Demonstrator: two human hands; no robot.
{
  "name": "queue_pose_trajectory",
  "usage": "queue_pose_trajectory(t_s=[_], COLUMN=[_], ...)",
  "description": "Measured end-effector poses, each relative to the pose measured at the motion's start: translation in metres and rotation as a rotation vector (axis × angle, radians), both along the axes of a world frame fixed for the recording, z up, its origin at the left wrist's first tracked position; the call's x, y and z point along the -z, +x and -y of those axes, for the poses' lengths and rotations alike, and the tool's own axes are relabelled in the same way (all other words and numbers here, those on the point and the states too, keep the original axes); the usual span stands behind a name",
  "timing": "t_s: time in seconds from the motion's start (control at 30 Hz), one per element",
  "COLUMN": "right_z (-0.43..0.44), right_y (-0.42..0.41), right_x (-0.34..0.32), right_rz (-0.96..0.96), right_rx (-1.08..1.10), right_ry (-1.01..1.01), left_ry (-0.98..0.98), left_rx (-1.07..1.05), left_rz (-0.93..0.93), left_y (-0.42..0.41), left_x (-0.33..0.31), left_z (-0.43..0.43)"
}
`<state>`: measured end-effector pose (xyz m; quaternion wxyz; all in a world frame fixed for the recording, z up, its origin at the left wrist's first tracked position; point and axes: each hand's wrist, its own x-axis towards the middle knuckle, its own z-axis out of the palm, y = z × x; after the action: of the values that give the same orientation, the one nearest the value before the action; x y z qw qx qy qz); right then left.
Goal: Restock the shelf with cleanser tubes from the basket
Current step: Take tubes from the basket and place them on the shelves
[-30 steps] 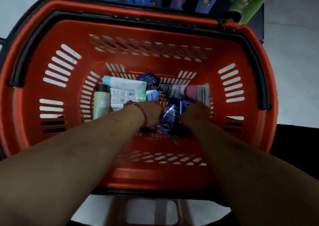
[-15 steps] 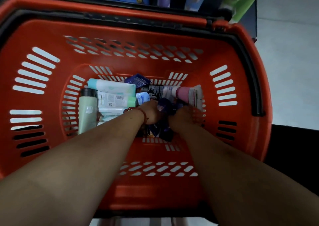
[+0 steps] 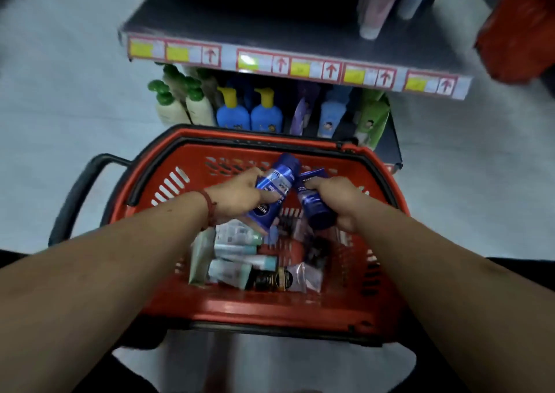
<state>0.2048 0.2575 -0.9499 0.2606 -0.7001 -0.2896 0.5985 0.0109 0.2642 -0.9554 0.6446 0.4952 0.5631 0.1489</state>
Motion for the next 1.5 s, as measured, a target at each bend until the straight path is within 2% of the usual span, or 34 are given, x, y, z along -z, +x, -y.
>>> queue_pose_trajectory(t_s=[0.13, 0.23, 0.3, 0.43, 0.53, 0.63, 0.77, 0.97, 1.1, 1.2, 1.37, 1.5], right_z=[-0.012, -0.016, -0.013, -0.006, -0.009, -0.012, -0.014, -0.016, -0.018, -0.018, -0.020, -0.019], right_y=[-0.002, 0.000, 0.003, 0.008, 0.003, -0.001, 0.000, 0.000, -0.003, -0.004, -0.005, -0.004], right_x=[-0.068, -0.096, -0.107, -0.110, -0.115, -0.121, -0.122, -0.118, -0.120, -0.122, -0.123, -0.123], right_rz=[-0.130, -0.177, -0.203, -0.373, -0.459, -0.437, -0.383, -0.417, -0.426, -0.419, -0.404, -0.399], right_rx=[-0.086, -0.088, -0.058, 0.086, 0.221, 0.249, 0.223, 0.219, 0.228, 0.218, 0.235, 0.236], right_ry=[0.051, 0.062, 0.059, 0.039, 0.122, 0.149, 0.115, 0.134, 0.109, 0.105, 0.119, 0.124], left_ry=[0.133, 0.270, 0.298, 0.229, 0.177, 0.065, 0.048, -0.057, -0.148, -0.157, -0.161, -0.361], left_rx=[-0.005, -0.139, -0.284, -0.532, -0.710, -0.823, -0.931, -0.896, -0.813, -0.732, -0.826, -0.767], left_rz=[0.030, 0.026, 0.091, 0.309, 0.422, 0.561, 0.718, 0.790, 0.624, 0.567, 0.670, 0.676], left_y=[-0.032, -0.052, -0.065, -0.076, -0.073, -0.068, -0.062, -0.053, -0.042, -0.032, -0.032, -0.042], left_x=[-0.070, -0.104, -0.112, -0.121, -0.118, -0.115, -0.119, -0.120, -0.122, -0.127, -0.125, -0.123], left_z=[-0.016, -0.018, -0.016, -0.023, -0.030, -0.031, -0.033, -0.038, -0.035, -0.031, -0.032, -0.028])
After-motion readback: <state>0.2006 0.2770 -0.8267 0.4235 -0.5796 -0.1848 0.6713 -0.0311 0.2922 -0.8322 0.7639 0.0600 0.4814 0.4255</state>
